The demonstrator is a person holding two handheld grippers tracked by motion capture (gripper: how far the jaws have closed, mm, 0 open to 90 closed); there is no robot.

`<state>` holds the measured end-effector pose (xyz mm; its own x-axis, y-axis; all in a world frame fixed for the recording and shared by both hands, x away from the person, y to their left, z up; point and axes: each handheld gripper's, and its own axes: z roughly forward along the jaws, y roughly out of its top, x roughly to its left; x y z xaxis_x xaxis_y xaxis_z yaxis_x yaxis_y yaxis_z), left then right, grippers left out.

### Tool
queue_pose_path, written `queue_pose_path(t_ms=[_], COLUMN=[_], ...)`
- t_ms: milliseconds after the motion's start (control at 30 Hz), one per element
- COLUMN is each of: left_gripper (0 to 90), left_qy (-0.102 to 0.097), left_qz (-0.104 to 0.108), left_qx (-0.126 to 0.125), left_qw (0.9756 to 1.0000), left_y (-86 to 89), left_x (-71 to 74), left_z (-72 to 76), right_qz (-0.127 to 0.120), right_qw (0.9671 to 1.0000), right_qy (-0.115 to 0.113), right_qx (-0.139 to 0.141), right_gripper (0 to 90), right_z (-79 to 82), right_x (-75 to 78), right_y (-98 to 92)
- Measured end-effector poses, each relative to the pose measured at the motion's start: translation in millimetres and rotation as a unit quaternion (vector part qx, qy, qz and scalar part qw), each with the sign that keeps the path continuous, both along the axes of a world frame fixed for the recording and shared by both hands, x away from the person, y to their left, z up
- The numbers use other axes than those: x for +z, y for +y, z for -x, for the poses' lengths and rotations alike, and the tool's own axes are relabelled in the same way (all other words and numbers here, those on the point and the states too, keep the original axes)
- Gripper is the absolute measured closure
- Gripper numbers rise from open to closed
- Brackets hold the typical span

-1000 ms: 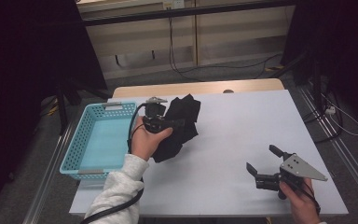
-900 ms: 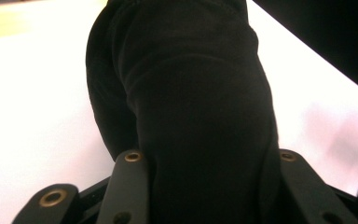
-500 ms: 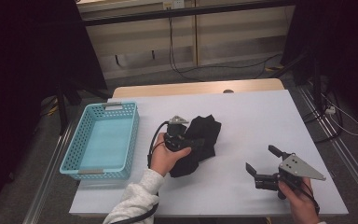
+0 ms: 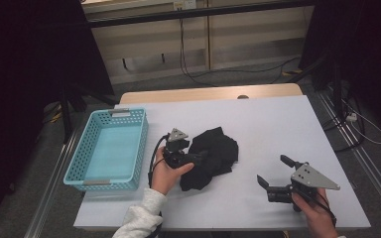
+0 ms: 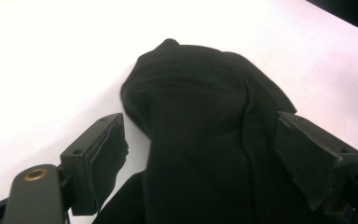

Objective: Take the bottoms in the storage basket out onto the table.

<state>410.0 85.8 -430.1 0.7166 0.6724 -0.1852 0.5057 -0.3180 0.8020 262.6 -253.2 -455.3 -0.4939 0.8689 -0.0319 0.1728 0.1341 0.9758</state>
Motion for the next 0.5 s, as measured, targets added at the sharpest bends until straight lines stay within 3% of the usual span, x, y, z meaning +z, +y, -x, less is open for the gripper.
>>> queue_pose_path(t_ms=[167, 233, 267, 500], left_gripper=[22.6, 27.0, 33.6, 49.3], left_qy=[0.006, 0.0, -0.004, 0.022], left_qz=[0.007, 0.004, 0.001, 0.006], left_qx=[0.005, -0.004, -0.006, -0.02], left_qw=[0.9999, 1.0, 1.0, 0.9995], left_y=[5.9, 6.3, 6.3, 5.0], left_x=[5.2, 10.0, 12.0, 16.4], left_z=[2.7, 6.0, 7.6, 14.7], right_qz=[0.001, 0.001, 0.003, 0.006], right_qw=[1.0, 1.0, 1.0, 0.9999], right_qy=[0.001, 0.002, 0.003, 0.004], right_qx=[0.003, 0.005, 0.003, 0.007], right_gripper=[0.0, 0.0, 0.0, 0.0], right_z=[-2.7, -3.3, -4.2, -5.2], right_x=[0.6, 0.5, 0.5, 0.6], right_y=[2.5, 3.1, 3.5, 5.3])
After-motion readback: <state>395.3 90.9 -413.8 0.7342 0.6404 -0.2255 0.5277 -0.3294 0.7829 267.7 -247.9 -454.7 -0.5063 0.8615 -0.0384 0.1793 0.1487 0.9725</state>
